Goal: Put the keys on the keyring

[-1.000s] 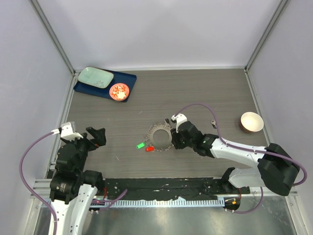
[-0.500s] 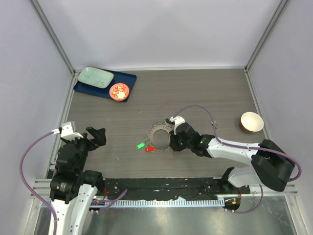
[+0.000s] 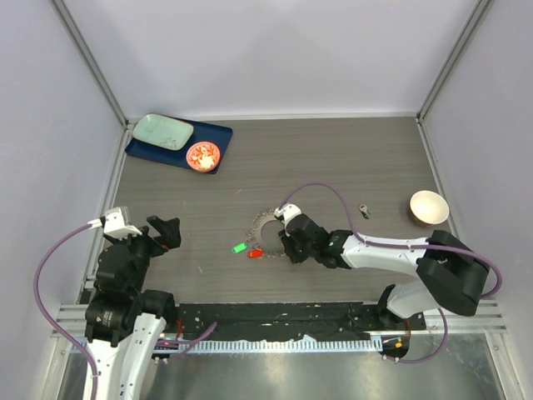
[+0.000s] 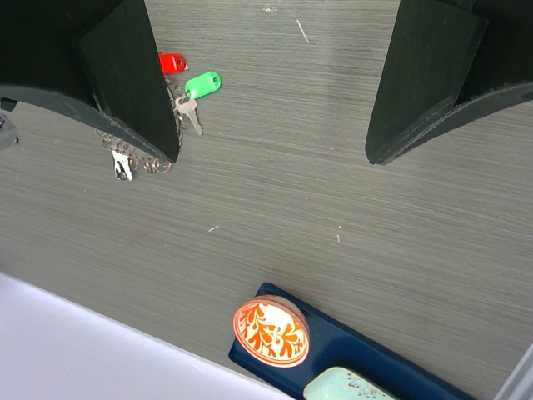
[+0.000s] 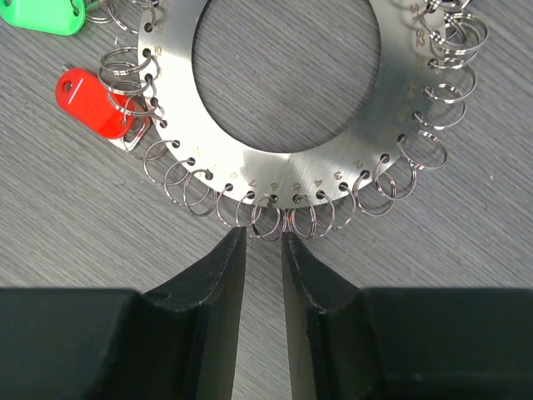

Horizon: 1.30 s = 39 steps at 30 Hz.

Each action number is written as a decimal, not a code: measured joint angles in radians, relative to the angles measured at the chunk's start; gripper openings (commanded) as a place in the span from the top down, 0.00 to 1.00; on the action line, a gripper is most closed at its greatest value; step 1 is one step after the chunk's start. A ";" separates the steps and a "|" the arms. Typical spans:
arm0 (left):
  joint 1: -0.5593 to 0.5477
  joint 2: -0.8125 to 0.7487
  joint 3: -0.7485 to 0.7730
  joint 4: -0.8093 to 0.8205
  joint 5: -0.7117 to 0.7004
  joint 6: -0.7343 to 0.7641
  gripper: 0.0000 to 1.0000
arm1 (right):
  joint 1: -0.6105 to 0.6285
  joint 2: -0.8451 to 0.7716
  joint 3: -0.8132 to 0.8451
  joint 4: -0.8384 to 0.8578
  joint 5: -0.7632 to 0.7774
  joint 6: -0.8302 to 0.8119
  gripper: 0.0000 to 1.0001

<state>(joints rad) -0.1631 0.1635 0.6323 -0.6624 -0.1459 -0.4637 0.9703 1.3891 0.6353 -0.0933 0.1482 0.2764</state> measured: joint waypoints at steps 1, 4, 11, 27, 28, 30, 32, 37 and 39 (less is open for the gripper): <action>0.000 0.000 0.000 0.000 0.001 0.000 0.00 | 0.002 0.008 0.007 -0.002 0.005 -0.005 0.70; 0.000 0.000 0.000 0.000 0.001 0.000 0.00 | 0.005 0.026 0.023 -0.006 0.018 -0.016 0.70; 0.002 0.000 -0.001 0.000 0.003 0.000 0.00 | 0.008 0.039 0.036 -0.006 0.030 -0.030 0.69; 0.002 0.000 -0.001 0.000 0.012 0.000 0.00 | 0.083 0.038 0.035 0.064 0.018 -0.069 0.69; 0.002 0.000 -0.001 0.000 0.013 0.000 0.00 | 0.083 0.039 0.035 0.071 0.018 -0.069 0.69; 0.002 0.000 -0.001 0.000 0.013 0.000 0.00 | 0.082 0.041 0.035 0.081 0.018 -0.071 0.69; 0.002 0.000 -0.001 0.000 0.013 0.000 0.00 | 0.083 0.052 0.035 0.092 0.016 -0.072 0.69; 0.002 0.002 -0.001 0.000 0.016 0.000 0.00 | 0.087 0.080 0.035 0.100 0.014 -0.076 0.70; 0.002 0.005 -0.001 0.000 0.016 0.000 0.00 | 0.089 0.088 0.034 0.100 0.013 -0.077 0.70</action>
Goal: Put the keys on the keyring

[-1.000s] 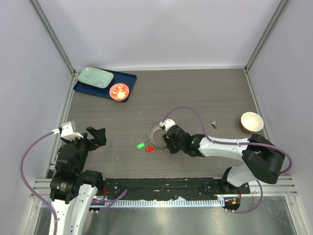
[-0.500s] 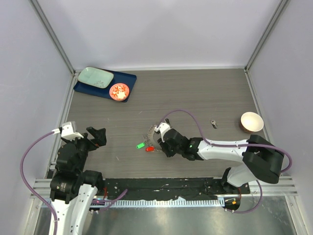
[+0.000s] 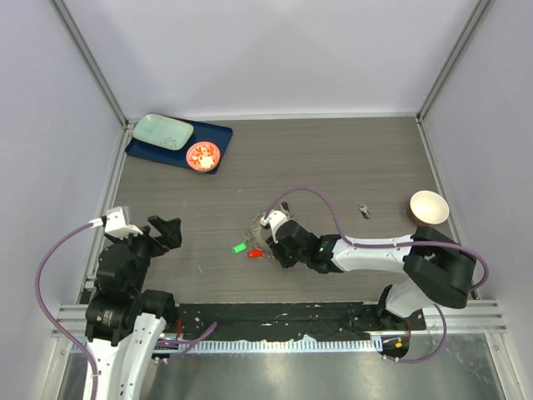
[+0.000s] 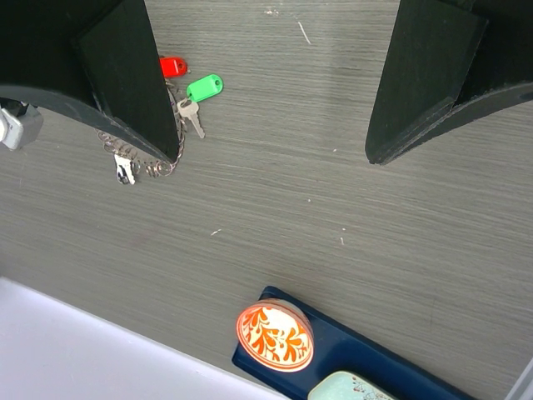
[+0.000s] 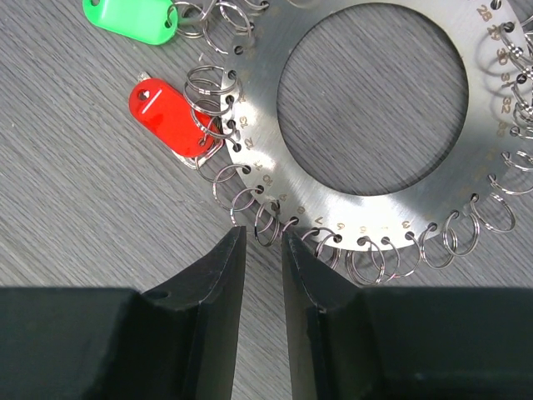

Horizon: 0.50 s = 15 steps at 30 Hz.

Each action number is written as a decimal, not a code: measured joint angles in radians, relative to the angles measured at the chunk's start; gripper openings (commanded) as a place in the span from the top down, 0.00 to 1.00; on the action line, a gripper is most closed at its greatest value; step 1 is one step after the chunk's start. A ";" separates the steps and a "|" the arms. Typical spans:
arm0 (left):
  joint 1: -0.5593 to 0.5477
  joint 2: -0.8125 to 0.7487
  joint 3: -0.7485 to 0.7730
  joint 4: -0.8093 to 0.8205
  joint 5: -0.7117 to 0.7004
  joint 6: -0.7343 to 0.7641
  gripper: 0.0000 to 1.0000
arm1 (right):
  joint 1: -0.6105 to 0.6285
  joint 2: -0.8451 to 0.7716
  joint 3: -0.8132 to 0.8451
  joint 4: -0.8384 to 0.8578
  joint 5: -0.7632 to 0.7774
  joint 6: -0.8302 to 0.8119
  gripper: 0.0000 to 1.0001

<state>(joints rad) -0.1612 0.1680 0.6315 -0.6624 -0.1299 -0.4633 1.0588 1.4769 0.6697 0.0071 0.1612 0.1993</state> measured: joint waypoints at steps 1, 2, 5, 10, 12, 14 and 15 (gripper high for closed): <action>0.000 0.001 0.000 0.000 0.000 0.000 0.00 | 0.000 0.001 -0.001 0.000 -0.001 -0.001 0.70; 0.000 0.002 0.000 0.000 0.000 0.000 0.00 | 0.000 0.001 -0.002 0.000 -0.002 -0.002 0.71; 0.001 0.002 0.000 0.000 0.000 0.000 0.00 | 0.000 0.001 -0.005 0.002 -0.002 -0.003 0.73; 0.005 0.005 0.000 0.000 0.001 0.000 0.00 | 0.000 0.005 -0.008 0.010 0.002 -0.011 0.80; 0.005 0.008 0.000 0.000 0.003 0.000 0.00 | 0.000 0.006 -0.009 0.016 0.005 -0.013 0.83; 0.005 0.010 0.000 0.000 0.005 0.000 0.00 | 0.000 0.006 -0.012 0.021 0.007 -0.014 0.88; 0.005 0.011 0.000 0.001 0.006 0.000 0.00 | 0.000 0.006 -0.013 0.023 0.009 -0.015 0.89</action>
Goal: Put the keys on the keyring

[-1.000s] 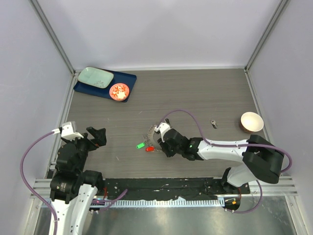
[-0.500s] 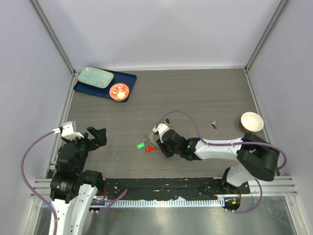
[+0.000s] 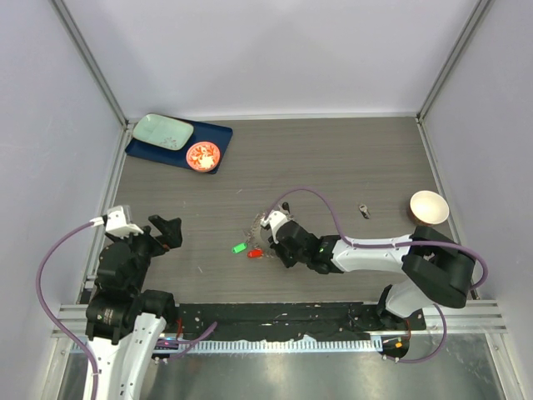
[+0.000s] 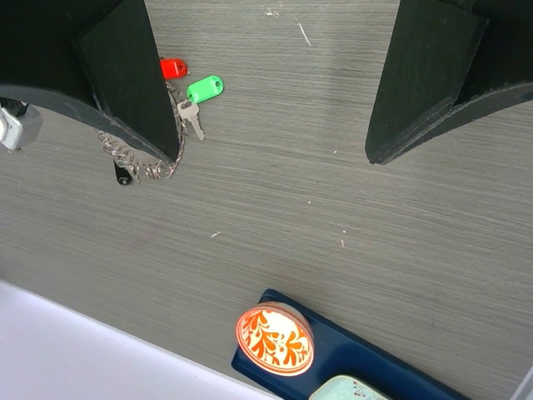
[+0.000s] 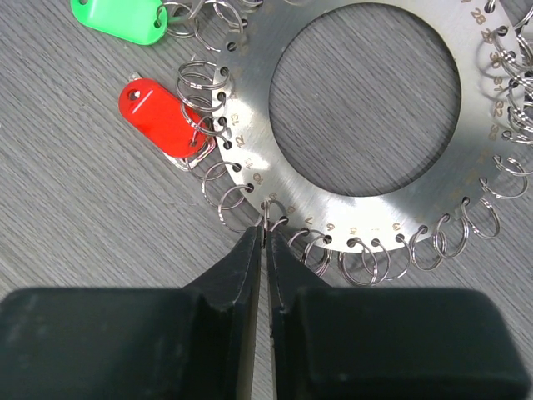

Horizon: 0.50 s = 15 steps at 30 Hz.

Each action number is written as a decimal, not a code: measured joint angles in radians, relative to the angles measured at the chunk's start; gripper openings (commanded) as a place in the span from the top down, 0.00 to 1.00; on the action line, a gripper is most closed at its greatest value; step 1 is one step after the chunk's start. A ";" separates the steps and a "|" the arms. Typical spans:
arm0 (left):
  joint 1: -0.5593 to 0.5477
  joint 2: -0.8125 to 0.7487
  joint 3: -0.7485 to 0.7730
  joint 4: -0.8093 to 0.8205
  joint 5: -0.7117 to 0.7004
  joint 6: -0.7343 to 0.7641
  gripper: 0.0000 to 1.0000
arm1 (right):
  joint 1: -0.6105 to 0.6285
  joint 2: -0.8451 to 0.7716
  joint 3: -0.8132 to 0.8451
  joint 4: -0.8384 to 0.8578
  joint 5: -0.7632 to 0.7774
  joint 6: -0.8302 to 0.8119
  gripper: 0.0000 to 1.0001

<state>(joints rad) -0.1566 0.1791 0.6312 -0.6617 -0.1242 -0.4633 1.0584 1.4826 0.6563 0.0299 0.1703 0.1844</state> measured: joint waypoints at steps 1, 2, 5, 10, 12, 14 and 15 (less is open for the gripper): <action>0.001 0.001 0.000 0.000 0.002 0.000 0.00 | 0.000 0.000 0.000 0.000 0.002 -0.001 0.92; 0.001 0.001 0.000 0.000 0.005 0.000 0.00 | 0.000 0.000 0.000 0.000 0.003 -0.003 0.93; 0.002 0.002 -0.002 0.003 0.011 0.000 0.00 | 0.000 -0.001 0.000 -0.002 0.009 -0.011 0.99; 0.004 0.004 -0.012 0.025 0.062 0.006 0.00 | 0.000 -0.038 0.001 -0.061 0.038 -0.050 0.99; 0.005 0.011 -0.026 0.051 0.135 0.020 0.00 | 0.000 -0.069 0.008 -0.103 0.050 -0.070 0.99; 0.006 0.029 -0.047 0.091 0.229 0.031 0.00 | 0.000 -0.109 0.027 -0.154 0.061 -0.102 0.99; 0.006 0.039 -0.056 0.106 0.270 0.034 0.00 | 0.000 -0.131 0.040 -0.179 0.064 -0.114 0.99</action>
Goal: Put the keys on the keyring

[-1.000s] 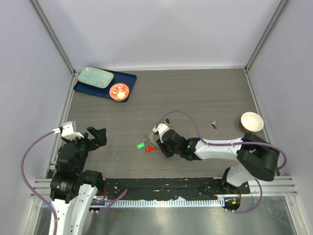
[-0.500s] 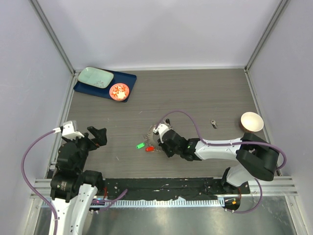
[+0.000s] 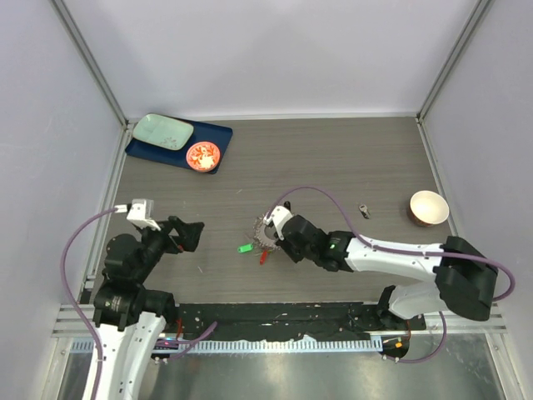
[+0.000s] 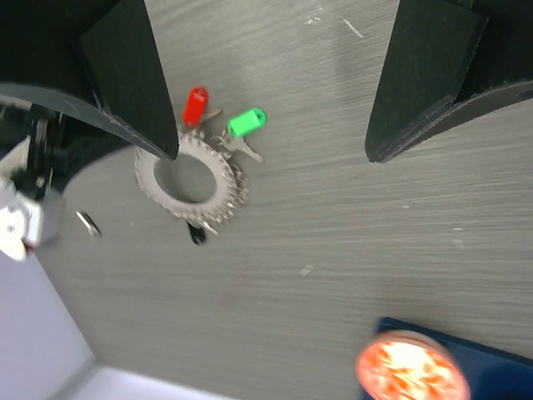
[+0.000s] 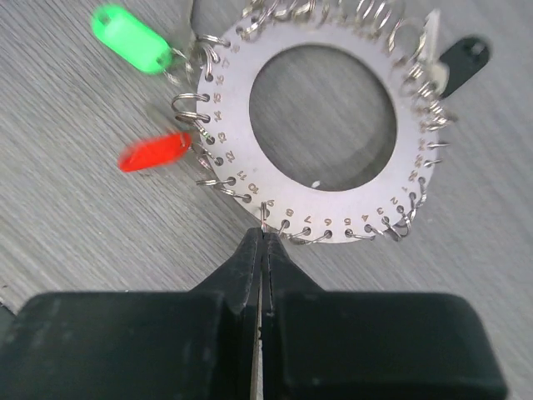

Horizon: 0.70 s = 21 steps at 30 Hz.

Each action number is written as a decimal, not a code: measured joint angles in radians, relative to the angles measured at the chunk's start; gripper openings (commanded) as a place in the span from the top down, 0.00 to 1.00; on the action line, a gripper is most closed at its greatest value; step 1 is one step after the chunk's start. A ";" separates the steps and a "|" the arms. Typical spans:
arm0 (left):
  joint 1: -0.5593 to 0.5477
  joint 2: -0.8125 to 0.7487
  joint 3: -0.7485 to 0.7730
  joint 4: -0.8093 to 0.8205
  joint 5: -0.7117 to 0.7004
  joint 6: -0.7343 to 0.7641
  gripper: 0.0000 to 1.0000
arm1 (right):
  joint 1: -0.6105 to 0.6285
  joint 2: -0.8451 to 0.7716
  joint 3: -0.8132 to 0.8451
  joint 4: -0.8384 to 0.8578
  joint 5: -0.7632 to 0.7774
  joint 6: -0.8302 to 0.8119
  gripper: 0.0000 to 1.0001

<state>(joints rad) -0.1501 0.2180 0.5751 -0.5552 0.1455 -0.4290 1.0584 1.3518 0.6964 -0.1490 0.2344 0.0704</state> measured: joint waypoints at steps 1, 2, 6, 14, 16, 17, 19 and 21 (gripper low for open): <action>0.000 0.018 -0.012 0.025 0.063 0.005 0.00 | 0.000 -0.022 0.015 -0.022 0.000 -0.019 0.99; 0.000 0.038 -0.019 0.042 0.111 0.010 0.00 | 0.000 -0.040 0.027 -0.039 0.001 -0.032 0.99; 0.000 0.148 -0.028 0.102 0.288 0.013 0.00 | 0.000 -0.117 0.103 -0.133 -0.011 -0.069 0.99; -0.063 0.237 -0.048 0.262 0.430 -0.083 0.00 | 0.003 -0.196 0.253 -0.313 -0.082 -0.144 0.99; -0.099 0.218 -0.076 0.332 0.433 -0.127 0.00 | 0.005 -0.218 0.272 -0.366 -0.103 -0.171 0.99; -0.115 0.211 -0.089 0.364 0.432 -0.145 0.00 | 0.006 -0.230 0.286 -0.402 -0.115 -0.185 0.99; -0.137 0.204 -0.108 0.409 0.431 -0.171 0.00 | 0.006 -0.242 0.310 -0.447 -0.132 -0.209 0.99; -0.150 0.198 -0.124 0.457 0.430 -0.193 0.00 | 0.006 -0.251 0.333 -0.484 -0.145 -0.232 0.99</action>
<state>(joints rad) -0.3004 0.4156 0.4511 -0.0986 0.5755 -0.6216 1.0649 1.1007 1.0290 -0.6331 0.0891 -0.1616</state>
